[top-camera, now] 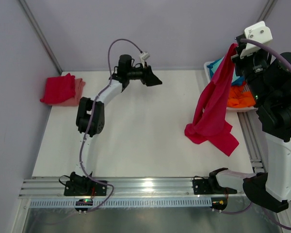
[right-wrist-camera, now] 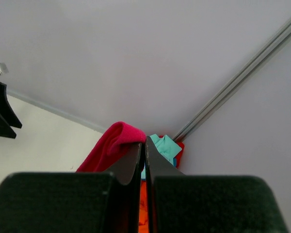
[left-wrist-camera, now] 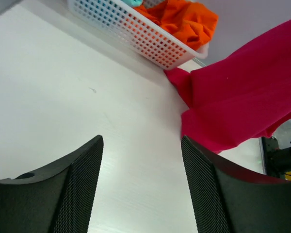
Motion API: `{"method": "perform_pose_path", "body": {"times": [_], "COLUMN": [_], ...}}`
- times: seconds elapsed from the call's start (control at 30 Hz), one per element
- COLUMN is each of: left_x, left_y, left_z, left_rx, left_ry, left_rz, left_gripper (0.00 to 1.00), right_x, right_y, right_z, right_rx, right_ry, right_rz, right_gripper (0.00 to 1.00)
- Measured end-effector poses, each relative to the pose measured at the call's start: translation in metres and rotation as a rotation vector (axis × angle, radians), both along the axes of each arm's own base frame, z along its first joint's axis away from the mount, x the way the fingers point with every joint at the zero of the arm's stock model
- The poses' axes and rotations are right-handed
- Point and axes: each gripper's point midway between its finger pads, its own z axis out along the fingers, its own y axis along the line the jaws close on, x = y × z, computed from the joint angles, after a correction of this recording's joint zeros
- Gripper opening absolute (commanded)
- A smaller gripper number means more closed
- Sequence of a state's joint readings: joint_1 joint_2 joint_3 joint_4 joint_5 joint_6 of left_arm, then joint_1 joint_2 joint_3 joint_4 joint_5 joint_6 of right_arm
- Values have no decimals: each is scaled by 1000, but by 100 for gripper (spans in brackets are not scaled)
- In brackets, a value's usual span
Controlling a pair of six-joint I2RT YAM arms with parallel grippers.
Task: Fold and stack the t-shirts
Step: Flatten out the tshirt
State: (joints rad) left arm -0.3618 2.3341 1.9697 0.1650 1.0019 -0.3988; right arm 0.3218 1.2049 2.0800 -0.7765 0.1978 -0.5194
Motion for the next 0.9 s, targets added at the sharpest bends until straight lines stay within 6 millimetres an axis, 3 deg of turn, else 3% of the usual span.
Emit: {"method": "perform_pose_path", "body": {"times": [0.1, 0.3, 0.4, 0.63, 0.87, 0.9], "left_x": [-26, -86, -115, -148, -178, -183], "left_y": [-28, -96, -122, -163, -189, -192], "left_z": [-15, -66, -78, -69, -61, -62], "left_rx": [69, 199, 234, 221, 202, 203], "left_ry": [-13, 0, -8, -79, -98, -92], "left_rz": [-66, -224, -298, -391, -451, -460], "left_gripper": [69, 70, 70, 69, 68, 64], "right_x": [-1, -2, -1, 0, 4, 5], "right_y": [1, 6, 8, 10, 12, 12], "right_z": [2, -1, -3, -7, -15, -16], "right_rx": [1, -5, -8, -12, -19, -20], "right_ry": [-5, 9, 12, 25, 46, 48], "right_rz": [11, 34, 44, 57, 59, 59], "right_gripper": [3, 3, 3, 3, 3, 3]}}
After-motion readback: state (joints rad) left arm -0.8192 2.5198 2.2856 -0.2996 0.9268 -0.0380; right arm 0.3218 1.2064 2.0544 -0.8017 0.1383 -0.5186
